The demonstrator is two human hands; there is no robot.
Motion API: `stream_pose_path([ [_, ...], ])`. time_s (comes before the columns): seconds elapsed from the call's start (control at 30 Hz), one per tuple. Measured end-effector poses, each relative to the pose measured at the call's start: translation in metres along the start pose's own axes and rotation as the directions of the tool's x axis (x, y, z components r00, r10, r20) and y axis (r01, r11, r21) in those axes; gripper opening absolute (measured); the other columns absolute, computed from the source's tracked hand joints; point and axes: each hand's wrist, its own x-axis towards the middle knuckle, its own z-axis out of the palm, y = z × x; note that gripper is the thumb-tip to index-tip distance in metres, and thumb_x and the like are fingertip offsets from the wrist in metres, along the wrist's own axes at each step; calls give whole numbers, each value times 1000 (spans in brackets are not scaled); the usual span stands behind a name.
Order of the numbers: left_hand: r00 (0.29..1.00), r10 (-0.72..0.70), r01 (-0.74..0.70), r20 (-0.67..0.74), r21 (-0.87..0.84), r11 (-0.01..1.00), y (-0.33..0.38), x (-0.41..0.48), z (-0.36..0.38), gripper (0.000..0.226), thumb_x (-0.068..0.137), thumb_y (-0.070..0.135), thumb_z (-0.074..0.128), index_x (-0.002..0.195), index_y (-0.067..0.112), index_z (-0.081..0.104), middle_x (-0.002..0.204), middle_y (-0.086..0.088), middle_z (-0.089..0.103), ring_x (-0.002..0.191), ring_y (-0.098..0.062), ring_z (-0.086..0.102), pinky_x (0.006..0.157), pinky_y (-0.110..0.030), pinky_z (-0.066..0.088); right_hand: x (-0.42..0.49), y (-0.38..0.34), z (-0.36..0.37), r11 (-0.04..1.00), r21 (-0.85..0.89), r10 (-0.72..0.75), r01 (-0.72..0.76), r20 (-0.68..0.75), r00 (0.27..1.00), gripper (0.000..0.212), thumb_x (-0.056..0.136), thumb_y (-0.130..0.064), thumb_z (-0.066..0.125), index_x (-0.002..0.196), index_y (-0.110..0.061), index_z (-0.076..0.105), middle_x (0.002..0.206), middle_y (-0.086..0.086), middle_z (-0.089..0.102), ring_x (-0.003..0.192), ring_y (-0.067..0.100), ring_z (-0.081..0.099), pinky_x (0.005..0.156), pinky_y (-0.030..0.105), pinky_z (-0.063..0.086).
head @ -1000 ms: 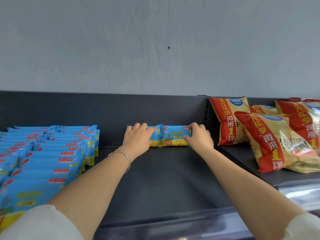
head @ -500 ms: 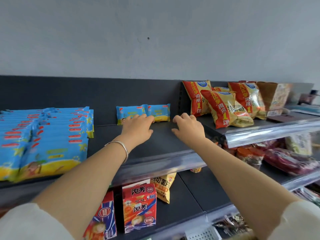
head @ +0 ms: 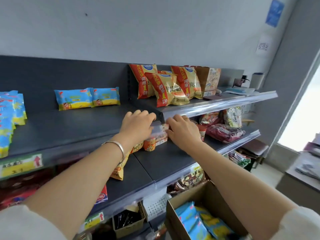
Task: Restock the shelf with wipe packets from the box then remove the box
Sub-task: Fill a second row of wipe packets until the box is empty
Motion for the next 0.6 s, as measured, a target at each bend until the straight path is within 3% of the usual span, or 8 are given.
stream_pose_path([
  [0.33, 953, 124, -97, 275, -108, 989, 161, -41, 68, 30, 93, 34, 49, 122, 27, 50, 123, -1, 55, 118, -25, 47, 93, -40, 35, -149, 137, 22, 981, -65, 196, -185, 313, 929, 31, 95, -35, 50, 122, -20, 49, 122, 6, 51, 117, 31, 47, 80, 40, 45],
  [0.6, 869, 182, -141, 461, -124, 982, 202, -66, 130, 29, 93, 33, 45, 120, 23, 51, 120, 0, 55, 115, -24, 47, 92, -39, 36, -205, 170, 83, 953, -8, 269, -304, 491, 828, 37, 95, -37, 50, 128, -23, 48, 127, 4, 49, 122, 30, 44, 84, 42, 47],
])
